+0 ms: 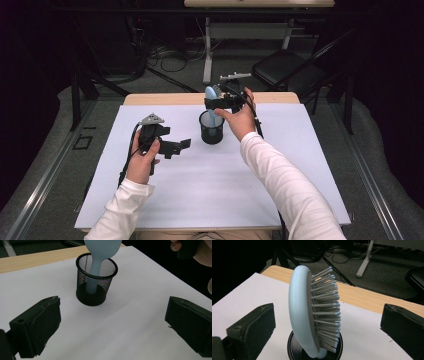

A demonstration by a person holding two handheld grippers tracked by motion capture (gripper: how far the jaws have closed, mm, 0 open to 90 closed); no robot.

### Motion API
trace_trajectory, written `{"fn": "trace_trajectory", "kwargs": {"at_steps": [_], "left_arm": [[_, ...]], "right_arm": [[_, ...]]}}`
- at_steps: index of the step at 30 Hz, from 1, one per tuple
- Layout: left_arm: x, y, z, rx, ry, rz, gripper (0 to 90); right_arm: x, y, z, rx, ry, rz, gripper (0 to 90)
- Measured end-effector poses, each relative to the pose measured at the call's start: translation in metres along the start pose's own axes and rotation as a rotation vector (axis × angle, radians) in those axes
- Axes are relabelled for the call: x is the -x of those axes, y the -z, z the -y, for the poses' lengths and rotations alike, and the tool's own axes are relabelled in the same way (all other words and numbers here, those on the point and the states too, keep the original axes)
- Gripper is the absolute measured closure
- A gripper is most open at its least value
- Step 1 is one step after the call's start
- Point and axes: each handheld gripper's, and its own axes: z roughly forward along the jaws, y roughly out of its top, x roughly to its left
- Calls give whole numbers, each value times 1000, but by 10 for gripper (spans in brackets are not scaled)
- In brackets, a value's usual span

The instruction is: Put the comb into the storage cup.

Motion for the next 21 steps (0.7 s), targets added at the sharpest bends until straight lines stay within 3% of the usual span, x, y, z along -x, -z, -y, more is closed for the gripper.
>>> {"fn": "trace_trajectory", "kwargs": {"at_steps": [21], "left_arm": [[-1, 0, 0, -4, -3, -1, 5]], "right_arm": [[1, 9, 1, -3, -5, -15, 0]]}}
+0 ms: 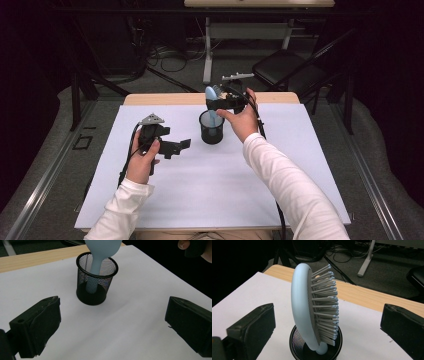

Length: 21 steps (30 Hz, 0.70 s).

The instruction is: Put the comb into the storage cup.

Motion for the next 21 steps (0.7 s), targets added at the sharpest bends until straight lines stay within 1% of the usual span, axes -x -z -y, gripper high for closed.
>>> {"fn": "trace_trajectory", "kwargs": {"at_steps": [8, 13, 16, 20, 21], "left_arm": [[-1, 3, 0, 3, 8, 1, 5], [-1, 5, -1, 5, 3, -2, 5], [-1, 6, -1, 5, 2, -3, 5], [0, 7, -1, 10, 6, -6, 5], [0, 7, -1, 10, -1, -5, 5]], "right_arm": [[2, 9, 0, 8, 0, -10, 0], [6, 16, 2, 19, -7, -13, 0], [7, 22, 5, 19, 6, -26, 0], [8, 31, 10, 26, 28, -31, 0], [9, 34, 12, 29, 31, -33, 0]]}}
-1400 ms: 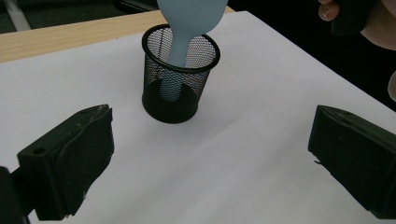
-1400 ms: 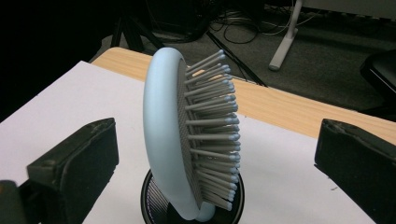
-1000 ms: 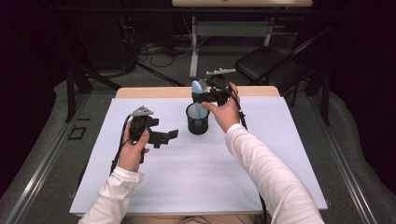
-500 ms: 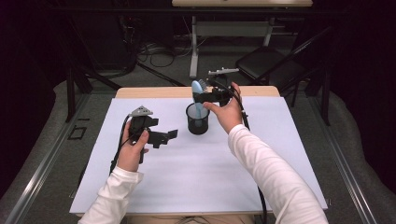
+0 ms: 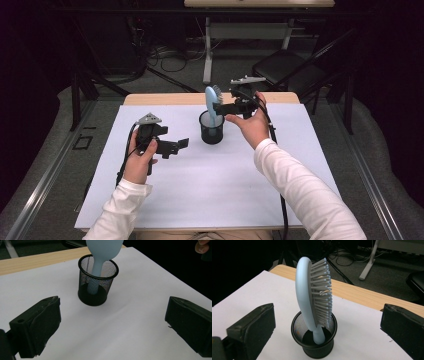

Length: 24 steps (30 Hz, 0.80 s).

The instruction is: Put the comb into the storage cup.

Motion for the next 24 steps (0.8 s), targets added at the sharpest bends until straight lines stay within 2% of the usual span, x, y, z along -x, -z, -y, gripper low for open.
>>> {"fn": "trace_trajectory", "kwargs": {"at_steps": [8, 11, 14, 19, 24], "left_arm": [[-1, 3, 0, -1, -1, -4, 5], [0, 4, 1, -5, -2, -10, 5], [-1, 6, 0, -9, -8, -17, 5], [-4, 13, 1, -12, -7, -31, 5], [-8, 24, 1, -25, -24, -56, 5]], "right_arm": [[10, 20, 15, 12, 9, -9, 0], [15, 27, 21, 16, -11, -25, 0], [19, 35, 28, 13, -11, -32, 0], [27, 51, 41, 21, -21, -32, 0], [34, 64, 55, 40, -16, -18, 0]]}}
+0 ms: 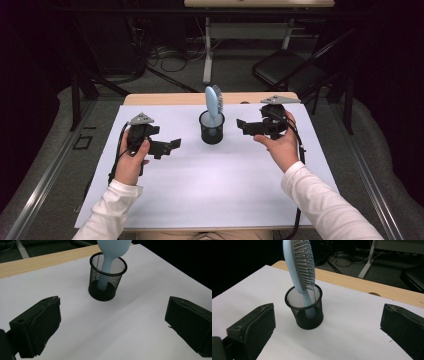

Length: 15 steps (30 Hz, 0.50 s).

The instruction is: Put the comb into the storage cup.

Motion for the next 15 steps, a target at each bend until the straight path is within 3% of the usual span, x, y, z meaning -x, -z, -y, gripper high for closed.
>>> {"fn": "trace_trajectory", "kwargs": {"at_steps": [15], "left_arm": [[-17, 19, 19, 8, 7, -16, 5]], "right_arm": [[11, 31, 44, -28, 11, 25, 0]]}}
